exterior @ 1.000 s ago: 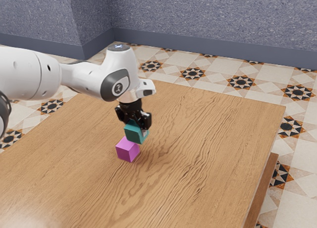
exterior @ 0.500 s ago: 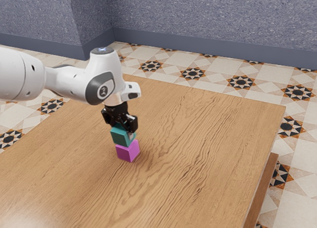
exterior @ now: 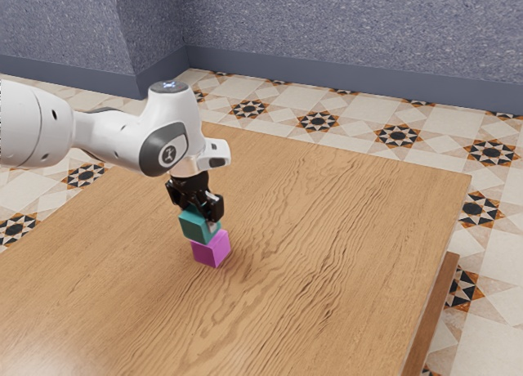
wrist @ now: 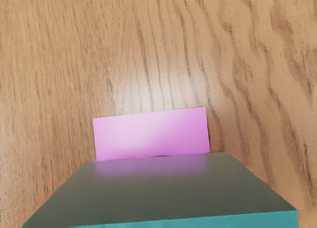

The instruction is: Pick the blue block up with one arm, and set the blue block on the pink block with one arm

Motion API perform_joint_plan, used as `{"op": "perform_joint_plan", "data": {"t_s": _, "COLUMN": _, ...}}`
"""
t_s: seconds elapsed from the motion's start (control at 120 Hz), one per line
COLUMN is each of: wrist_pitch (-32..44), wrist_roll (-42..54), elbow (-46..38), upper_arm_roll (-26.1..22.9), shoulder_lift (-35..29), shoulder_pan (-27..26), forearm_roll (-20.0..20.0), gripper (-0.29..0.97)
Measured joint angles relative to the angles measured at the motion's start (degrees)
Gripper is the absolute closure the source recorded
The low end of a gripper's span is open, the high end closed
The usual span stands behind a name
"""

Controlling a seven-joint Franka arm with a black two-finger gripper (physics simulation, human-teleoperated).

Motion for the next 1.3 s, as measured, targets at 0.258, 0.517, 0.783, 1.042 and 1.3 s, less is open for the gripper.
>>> {"op": "perform_joint_plan", "data": {"t_s": 0.258, "wrist_pitch": -0.3, "wrist_roll": 1.8, "elbow": 2.9, "upper_arm_roll": 0.0, "shoulder_lift": 2.8, "shoulder_pan": 0.3, "forearm_roll": -0.3, "gripper": 0.35}}
{"op": "perform_joint_plan", "data": {"t_s": 0.517, "wrist_pitch": -0.5, "wrist_roll": 3.0, "elbow": 3.4, "upper_arm_roll": 0.0, "shoulder_lift": 4.0, "shoulder_pan": 0.4, "forearm_roll": -0.7, "gripper": 0.35}}
{"op": "perform_joint_plan", "data": {"t_s": 0.783, "wrist_pitch": -0.4, "wrist_roll": 3.3, "elbow": 3.7, "upper_arm_roll": 0.0, "shoulder_lift": 4.6, "shoulder_pan": 0.4, "forearm_roll": -2.8, "gripper": 0.35}}
{"op": "perform_joint_plan", "data": {"t_s": 1.042, "wrist_pitch": -0.2, "wrist_roll": 3.3, "elbow": 4.1, "upper_arm_roll": 0.0, "shoulder_lift": 5.2, "shoulder_pan": 0.5, "forearm_roll": -3.3, "gripper": 0.34}}
{"op": "perform_joint_plan", "data": {"t_s": 1.3, "wrist_pitch": -0.1, "wrist_roll": 3.6, "elbow": 4.2, "upper_arm_roll": 0.1, "shoulder_lift": 5.9, "shoulder_pan": 0.6, "forearm_roll": -3.5, "gripper": 0.21}}
